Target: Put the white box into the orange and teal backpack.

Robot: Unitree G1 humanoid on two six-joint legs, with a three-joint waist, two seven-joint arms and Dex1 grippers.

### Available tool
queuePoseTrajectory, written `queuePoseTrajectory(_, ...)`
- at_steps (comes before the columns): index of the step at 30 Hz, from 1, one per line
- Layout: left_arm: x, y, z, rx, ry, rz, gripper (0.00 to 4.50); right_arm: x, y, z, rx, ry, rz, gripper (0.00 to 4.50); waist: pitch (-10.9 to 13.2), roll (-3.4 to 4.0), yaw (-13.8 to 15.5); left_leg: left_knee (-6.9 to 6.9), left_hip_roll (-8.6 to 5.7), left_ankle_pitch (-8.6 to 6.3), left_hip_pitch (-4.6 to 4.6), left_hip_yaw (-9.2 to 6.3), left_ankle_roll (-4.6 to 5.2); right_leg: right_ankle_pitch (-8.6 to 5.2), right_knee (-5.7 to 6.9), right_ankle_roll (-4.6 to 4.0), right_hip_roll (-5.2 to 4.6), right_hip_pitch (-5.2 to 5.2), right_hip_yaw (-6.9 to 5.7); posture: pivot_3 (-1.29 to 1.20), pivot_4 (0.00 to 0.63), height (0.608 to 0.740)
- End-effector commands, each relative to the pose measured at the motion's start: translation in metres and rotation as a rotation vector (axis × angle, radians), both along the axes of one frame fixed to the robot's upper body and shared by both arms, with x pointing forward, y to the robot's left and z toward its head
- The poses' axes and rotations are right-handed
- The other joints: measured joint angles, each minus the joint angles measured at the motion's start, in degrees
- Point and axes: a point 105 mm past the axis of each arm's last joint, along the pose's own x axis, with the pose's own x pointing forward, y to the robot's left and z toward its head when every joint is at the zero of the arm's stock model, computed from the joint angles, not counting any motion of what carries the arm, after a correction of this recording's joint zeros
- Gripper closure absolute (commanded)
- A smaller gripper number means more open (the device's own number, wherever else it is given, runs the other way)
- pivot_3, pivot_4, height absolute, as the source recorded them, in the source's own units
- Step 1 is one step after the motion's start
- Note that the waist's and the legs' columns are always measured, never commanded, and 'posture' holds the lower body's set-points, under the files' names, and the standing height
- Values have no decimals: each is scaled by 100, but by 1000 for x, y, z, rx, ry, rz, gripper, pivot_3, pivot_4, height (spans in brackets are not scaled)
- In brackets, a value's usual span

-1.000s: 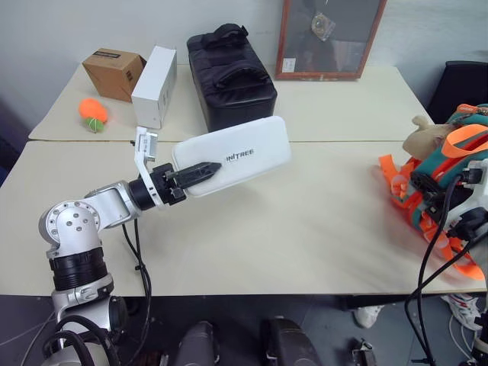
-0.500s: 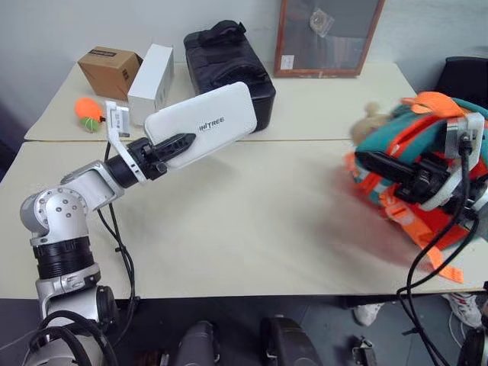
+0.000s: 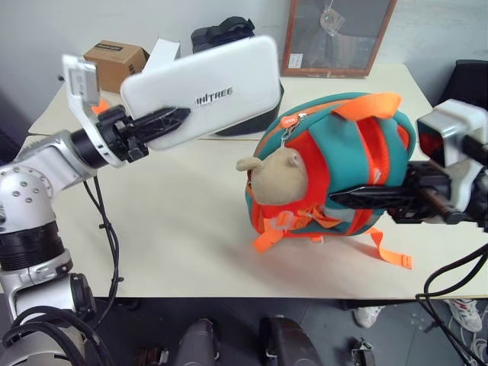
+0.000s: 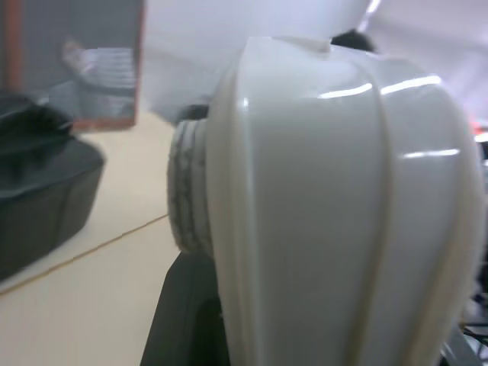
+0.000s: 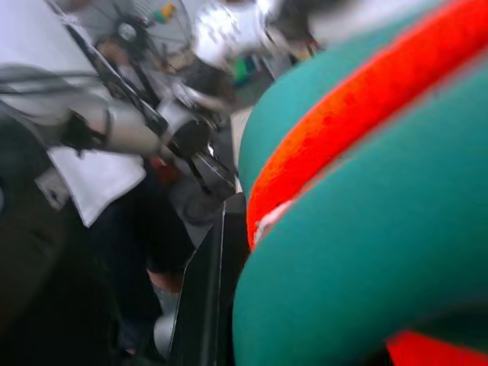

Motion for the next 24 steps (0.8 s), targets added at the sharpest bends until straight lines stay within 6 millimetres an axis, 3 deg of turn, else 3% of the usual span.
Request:
queuePoseTrajectory(1, -25, -2, 15, 75, -120, -76, 3309, 0, -6, 1, -8, -50, -16, 4488, 0, -1, -4, 2, 0, 0, 0, 0, 1, 0, -1, 0, 1, 0, 0, 0, 150, 740)
queuePoseTrajectory(7, -29, 29, -4, 281, -109, 7, 3309, -7, -13, -7, -23, -42, -8, 4488, 3, 3, -27, -1, 7, 5, 9, 4, -8, -2, 2, -2, 8, 0, 3, 0, 150, 740)
queuePoseTrajectory(11, -24, 34, -17, 359, -108, -1, 3309, -14, -17, -8, -28, -33, 14, 4488, 4, 2, 18, 0, 5, 8, 5, -4, -2, -2, 3, -4, 3, -1, -1, 0, 150, 740)
queuePoseTrajectory(15, -18, 26, -18, 364, -129, -39, 3309, -12, -17, -8, -16, -42, -2, 4488, 5, 2, 13, 2, -4, -2, 4, -5, 38, 0, 0, -2, -13, 4, 1, 0, 150, 740)
queuePoseTrajectory(24, -10, -2, -34, 441, -159, -143, 3309, -13, -12, -9, -2, -47, 0, 4488, 5, 2, 0, 0, -1, -3, 1, -6, 14, -1, 6, -3, -7, -2, -3, 0, 150, 740)
